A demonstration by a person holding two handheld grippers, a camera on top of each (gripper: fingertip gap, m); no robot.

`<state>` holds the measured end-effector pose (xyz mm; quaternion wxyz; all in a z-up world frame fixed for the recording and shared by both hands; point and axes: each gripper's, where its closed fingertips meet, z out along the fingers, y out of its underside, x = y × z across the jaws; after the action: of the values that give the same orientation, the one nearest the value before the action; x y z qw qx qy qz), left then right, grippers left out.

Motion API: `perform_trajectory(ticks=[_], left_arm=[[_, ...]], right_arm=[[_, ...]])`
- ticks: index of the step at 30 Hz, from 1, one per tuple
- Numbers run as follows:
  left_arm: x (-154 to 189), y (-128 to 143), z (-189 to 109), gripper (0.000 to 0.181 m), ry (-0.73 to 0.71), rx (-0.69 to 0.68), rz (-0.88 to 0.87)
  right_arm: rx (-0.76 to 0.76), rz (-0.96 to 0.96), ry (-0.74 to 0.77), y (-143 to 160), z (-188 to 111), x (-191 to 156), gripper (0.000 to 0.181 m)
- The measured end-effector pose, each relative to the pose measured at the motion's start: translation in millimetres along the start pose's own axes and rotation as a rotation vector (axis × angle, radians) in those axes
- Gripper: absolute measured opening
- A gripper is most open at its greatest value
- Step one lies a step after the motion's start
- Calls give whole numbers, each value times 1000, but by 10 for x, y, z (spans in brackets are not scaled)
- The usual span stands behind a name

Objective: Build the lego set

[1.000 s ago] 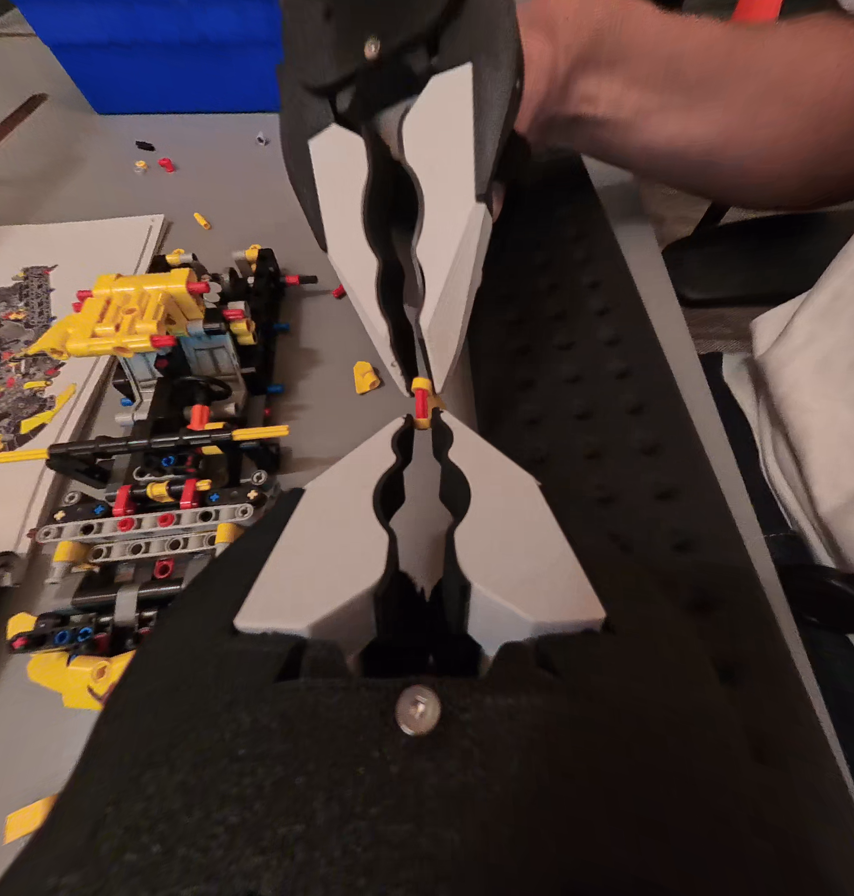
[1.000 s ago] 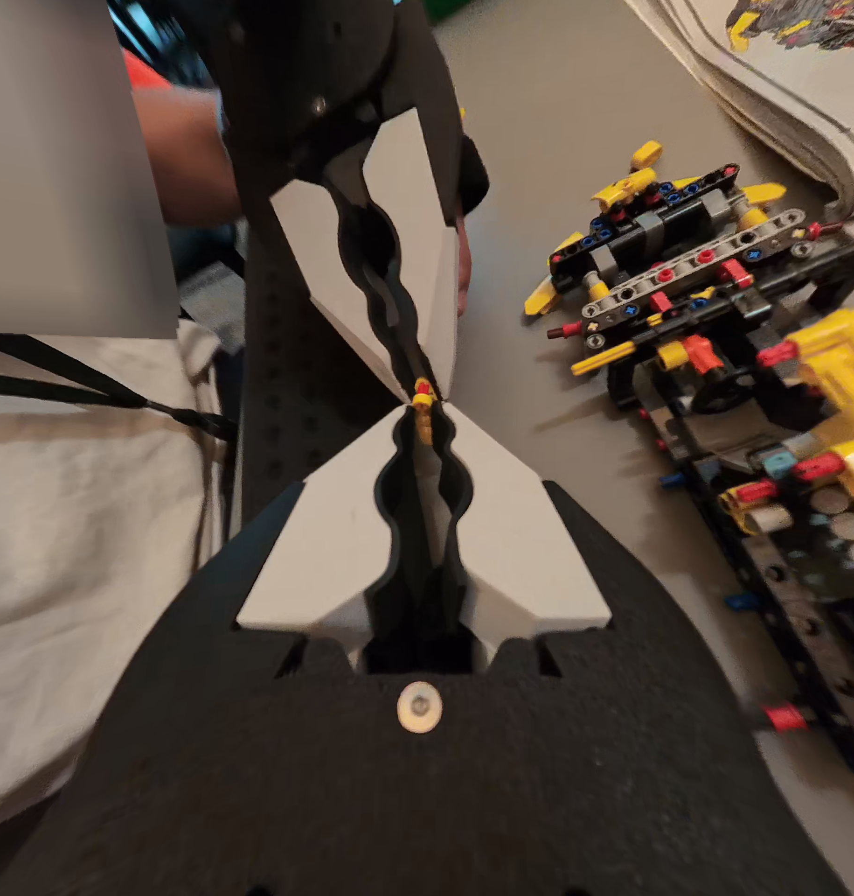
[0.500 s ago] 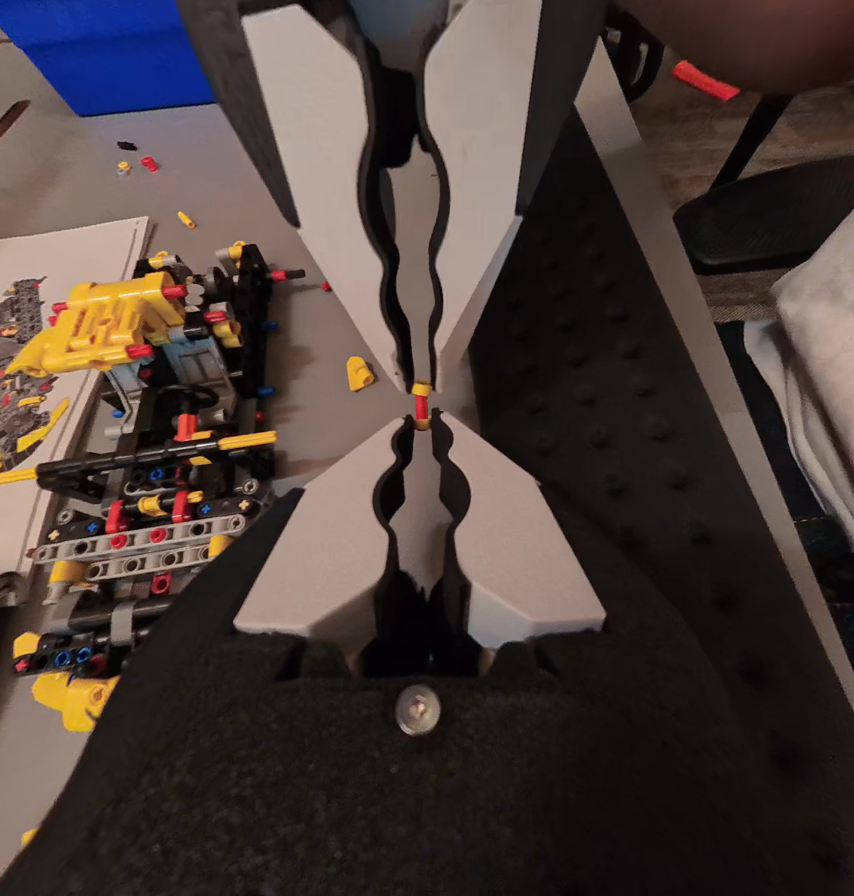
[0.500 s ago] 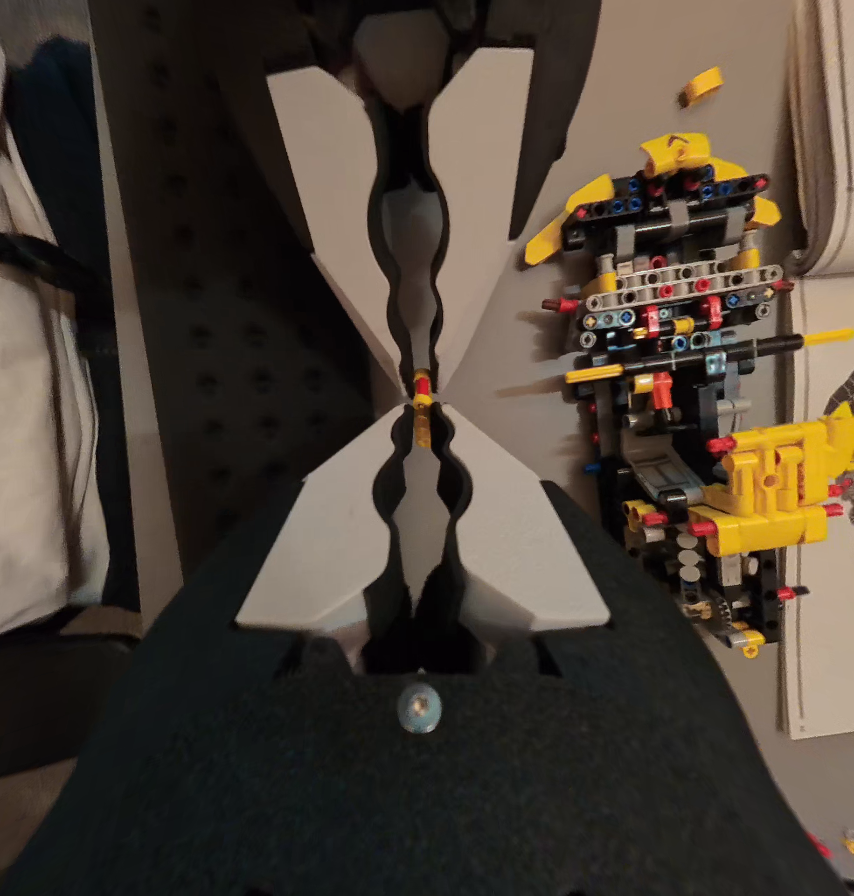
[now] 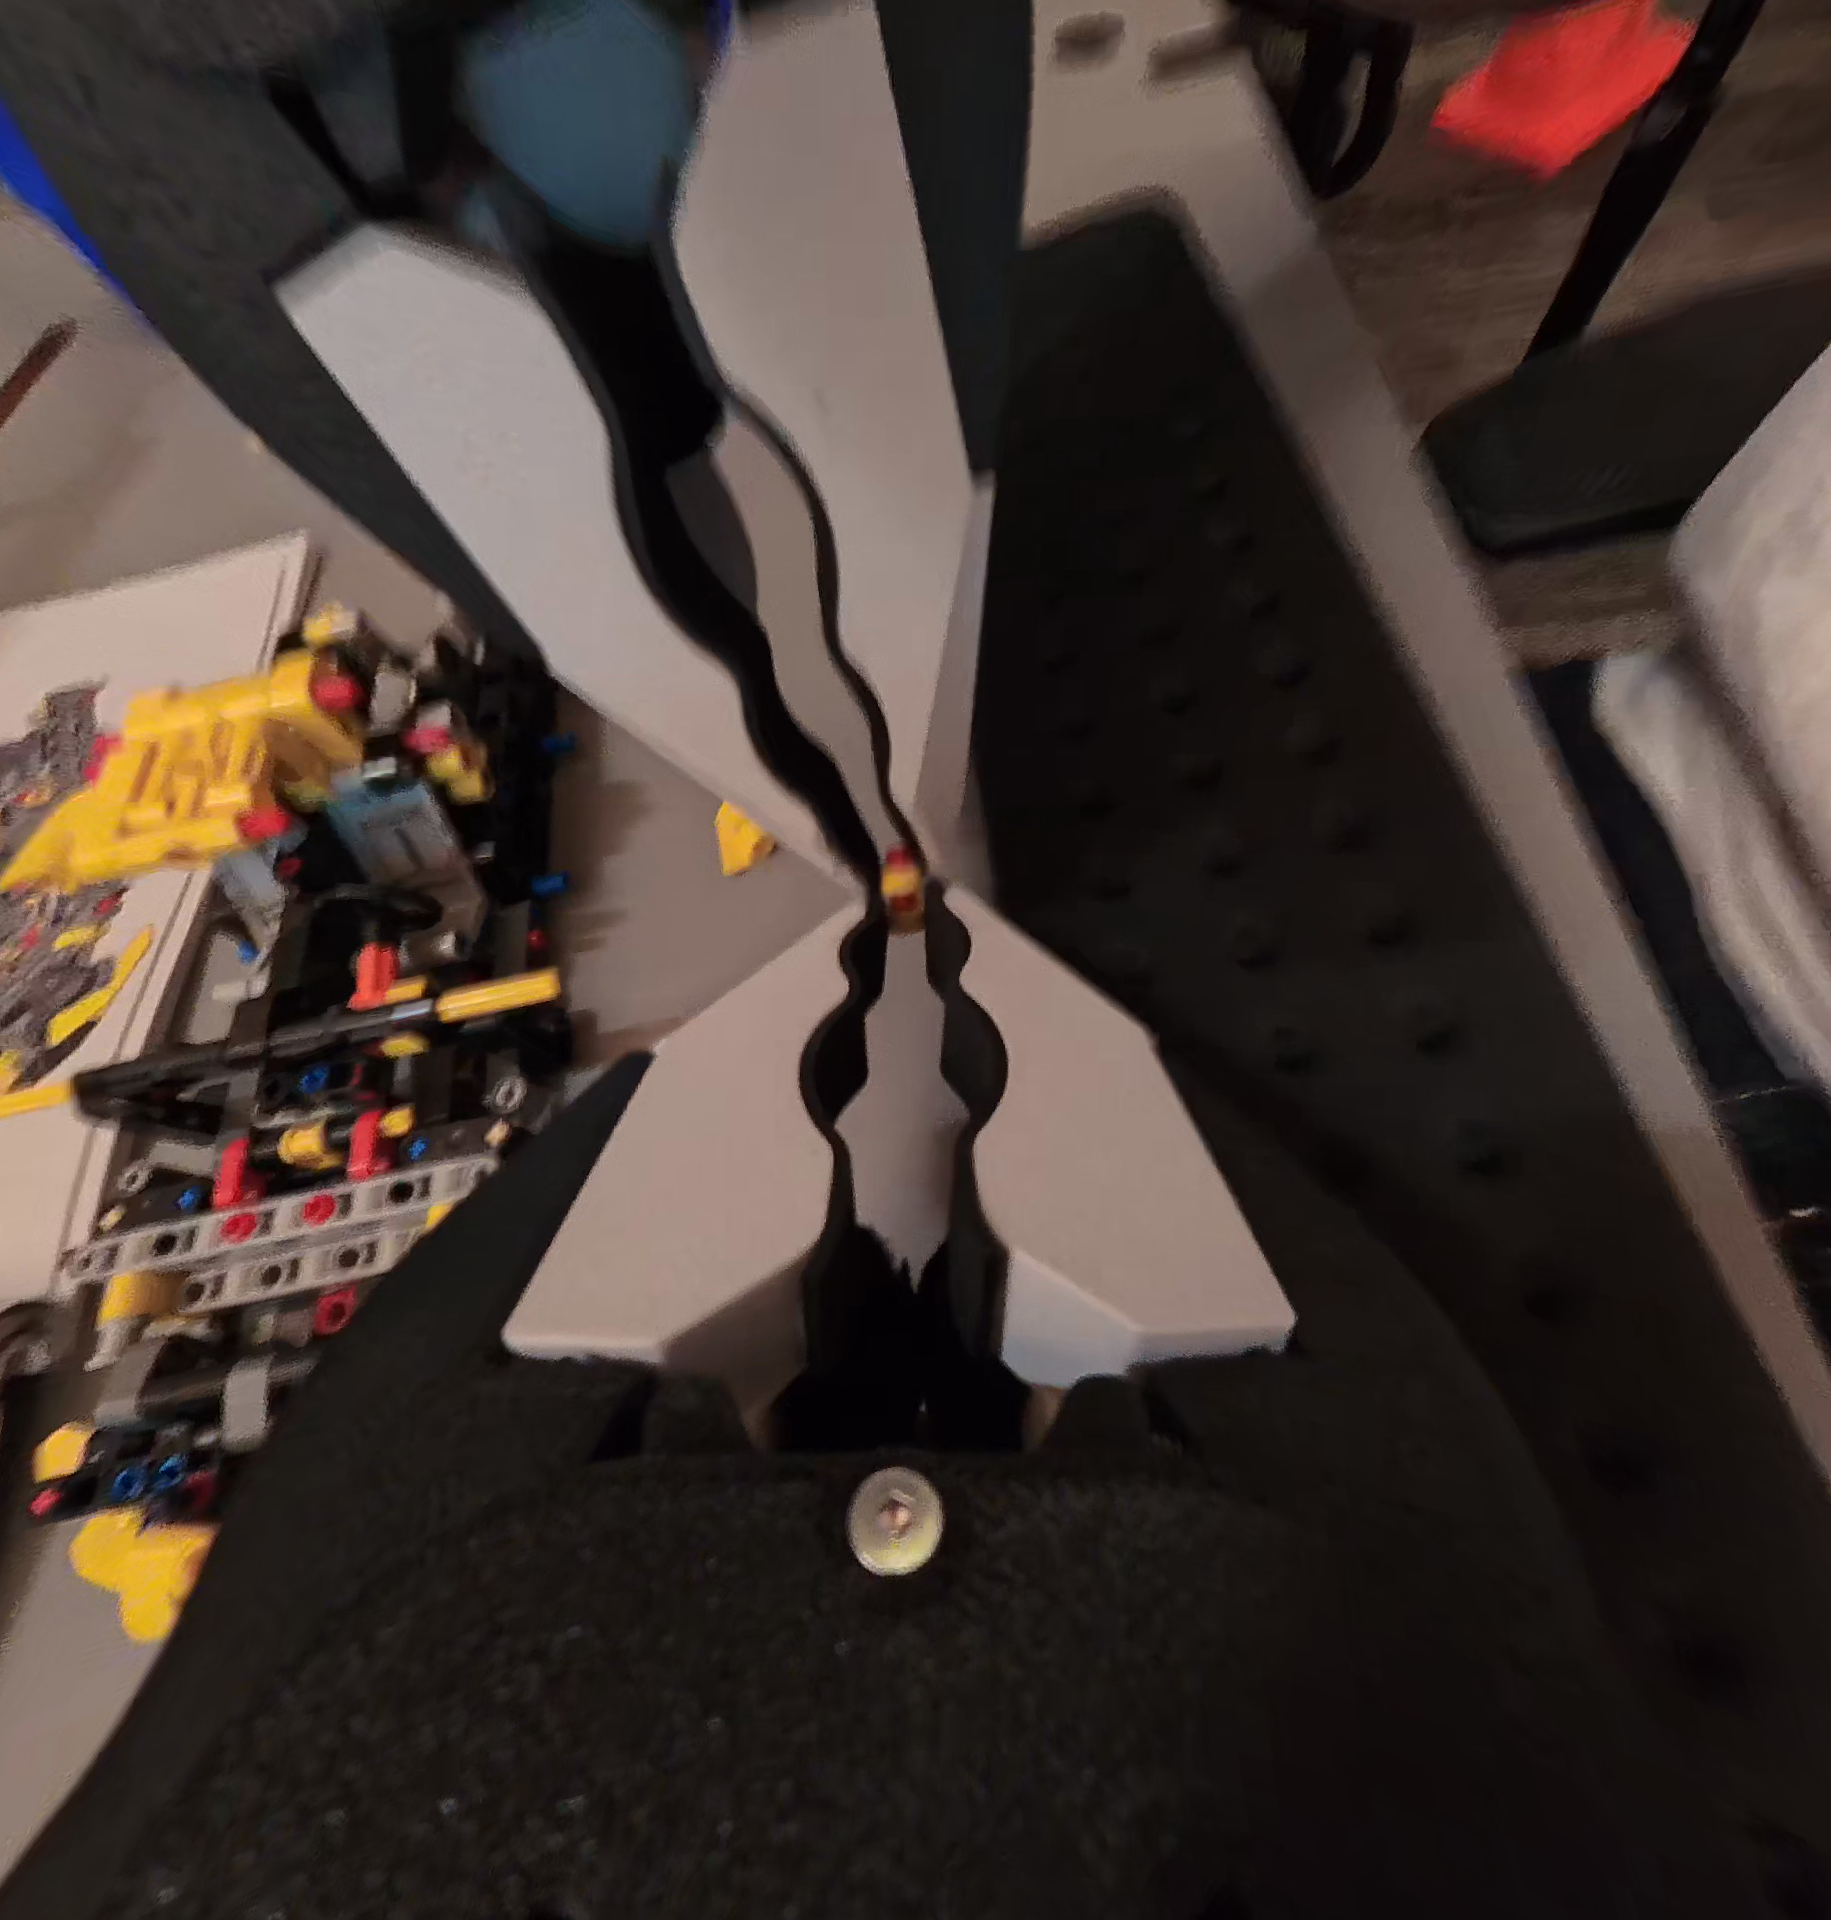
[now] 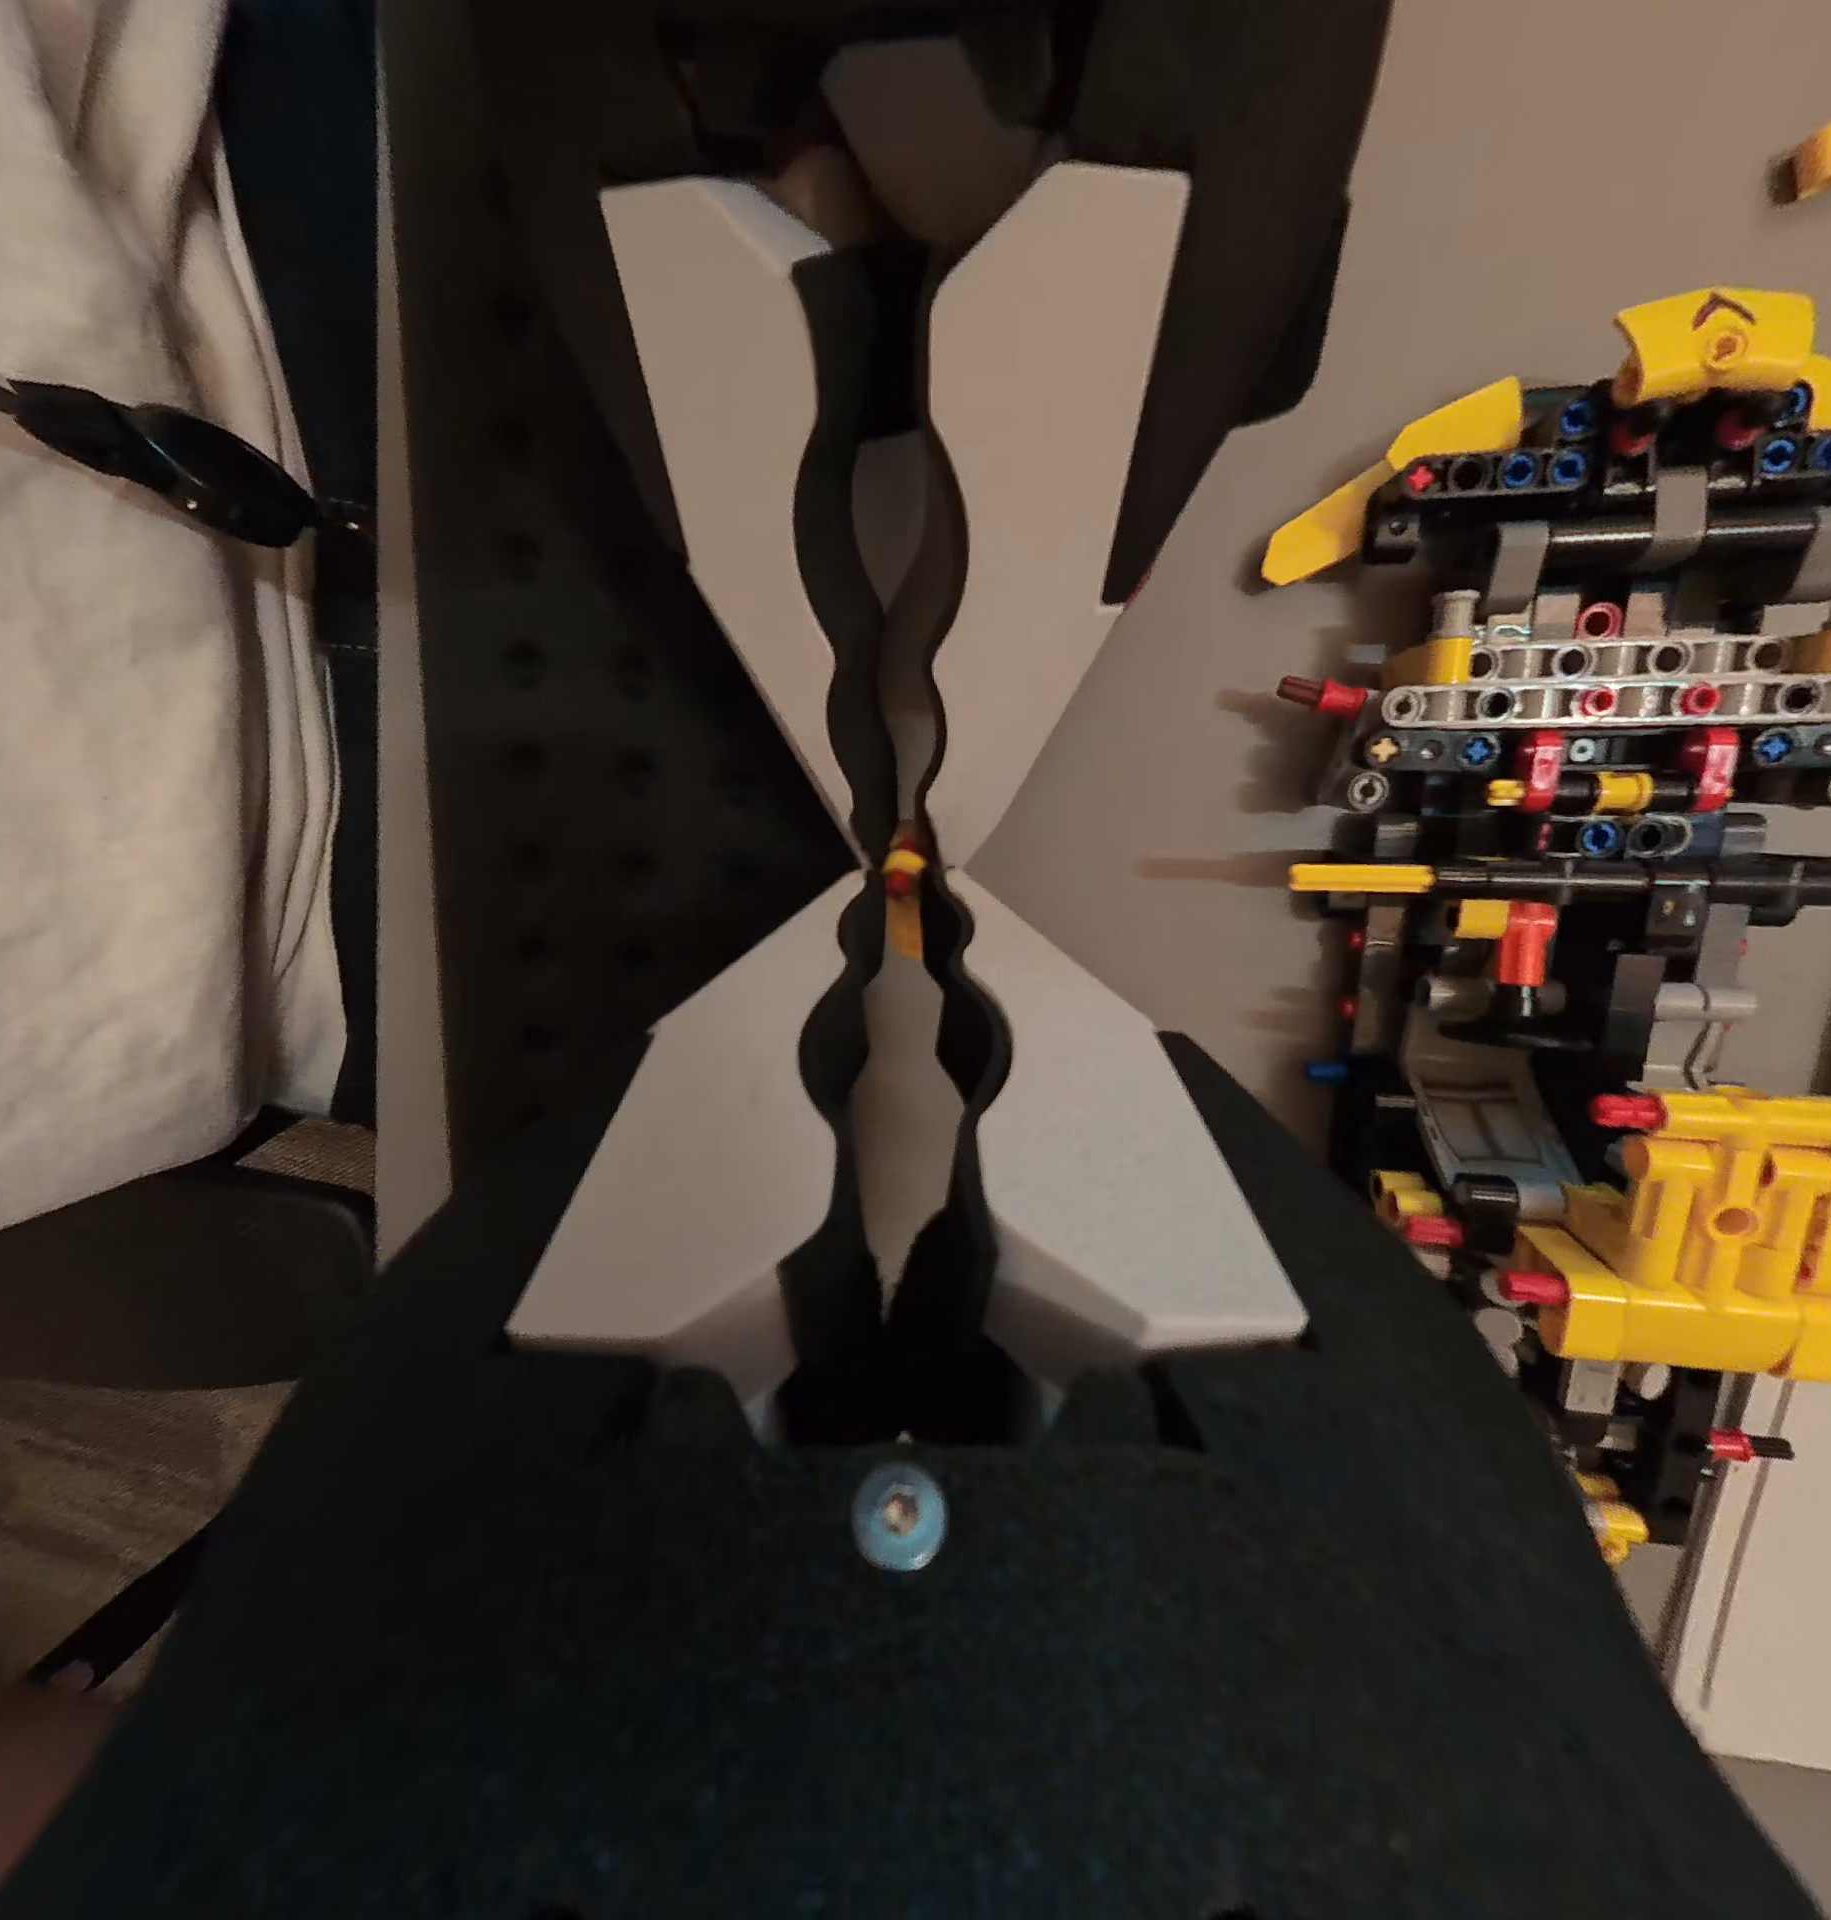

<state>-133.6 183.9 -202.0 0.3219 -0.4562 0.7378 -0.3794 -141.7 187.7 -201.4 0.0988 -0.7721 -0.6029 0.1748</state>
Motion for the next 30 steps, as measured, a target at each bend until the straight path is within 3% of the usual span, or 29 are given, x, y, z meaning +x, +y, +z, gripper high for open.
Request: perform_trajectory(ticks=[10,13,15,19,22,27,30], left_arm=[[-44,3,-11,7,-36,8,35],[-255,-89,-125,7,-64,96,-149],[-409,-211,-256,7,-39,215,-336],[-587,-318,-431,7,32,375,-605],[-608,-313,-432,7,77,408,-718],[-566,-340,-405,7,137,420,-793],[-516,-337,-375,7,152,402,-796]], right_arm=[[86,55,37,18,-26,28,7],[201,83,134,17,-194,135,28],[364,105,242,-93,-334,225,36],[608,128,590,-236,-569,427,29],[578,126,741,-277,-551,428,23],[363,16,974,-251,-463,519,22],[340,-3,995,-274,-455,530,13]])
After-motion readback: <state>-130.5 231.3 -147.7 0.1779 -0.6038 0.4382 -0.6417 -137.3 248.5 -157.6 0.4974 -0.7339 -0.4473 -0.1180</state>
